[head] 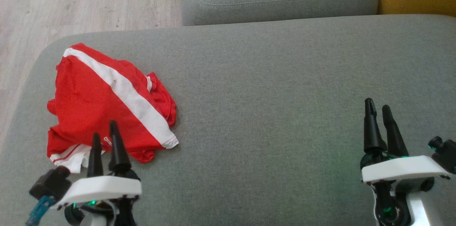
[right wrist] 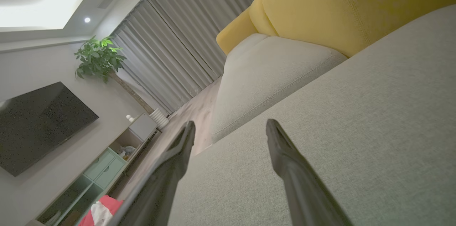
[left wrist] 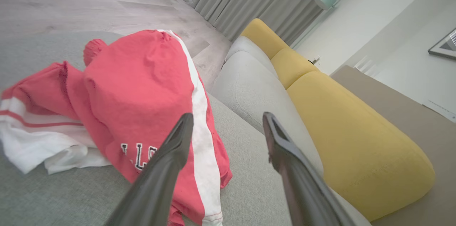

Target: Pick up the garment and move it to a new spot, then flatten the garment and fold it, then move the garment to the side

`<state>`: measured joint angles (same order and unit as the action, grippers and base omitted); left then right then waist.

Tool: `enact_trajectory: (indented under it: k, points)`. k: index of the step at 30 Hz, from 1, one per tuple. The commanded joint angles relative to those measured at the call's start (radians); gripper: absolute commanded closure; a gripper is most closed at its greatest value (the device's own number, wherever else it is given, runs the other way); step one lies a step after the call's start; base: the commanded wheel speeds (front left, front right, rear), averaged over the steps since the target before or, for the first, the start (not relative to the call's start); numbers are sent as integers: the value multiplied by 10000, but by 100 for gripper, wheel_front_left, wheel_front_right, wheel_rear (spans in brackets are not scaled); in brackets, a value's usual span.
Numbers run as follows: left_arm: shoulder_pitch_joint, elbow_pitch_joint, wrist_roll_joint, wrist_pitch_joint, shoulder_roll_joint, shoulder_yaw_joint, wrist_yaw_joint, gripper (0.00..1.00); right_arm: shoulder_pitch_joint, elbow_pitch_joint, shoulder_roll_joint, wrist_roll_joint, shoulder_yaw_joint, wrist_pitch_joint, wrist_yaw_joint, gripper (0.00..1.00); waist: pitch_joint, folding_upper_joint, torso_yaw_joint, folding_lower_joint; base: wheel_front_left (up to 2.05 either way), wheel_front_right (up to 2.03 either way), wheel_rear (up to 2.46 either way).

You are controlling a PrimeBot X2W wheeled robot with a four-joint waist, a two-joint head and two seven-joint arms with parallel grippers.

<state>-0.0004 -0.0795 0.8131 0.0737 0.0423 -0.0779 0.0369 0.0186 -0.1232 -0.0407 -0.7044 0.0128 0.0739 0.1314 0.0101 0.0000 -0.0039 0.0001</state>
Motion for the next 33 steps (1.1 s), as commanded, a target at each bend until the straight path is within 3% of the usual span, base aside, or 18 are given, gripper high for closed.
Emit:
enact_trajectory:
  k: [1, 12, 21, 33]
  points:
    - [-490, 476, -483, 150, 48, -29, 73, 0, 414, 481, -62, 444, 223, 139, -4, 0, 2, 0, -2, -1, 0, 0, 0]
    - [-647, 554, -2242, 473, 349, -993, 577, 0, 393, 770, -68, 2322, 571, 464, -5, 0, 54, 0, -70, -1, 0, 0, 0]
    - [-715, 323, -3251, 737, 669, -1633, 624, 0, 362, 1033, -73, 3730, 673, 729, -5, 0, 46, 0, -139, -1, 0, 0, 0]
    - [-1151, -161, -5451, 1089, 1270, -3077, 1612, 0, 296, 1248, -80, 5718, 796, 1083, -6, 0, 8, 0, -111, -1, 0, 0, 0]
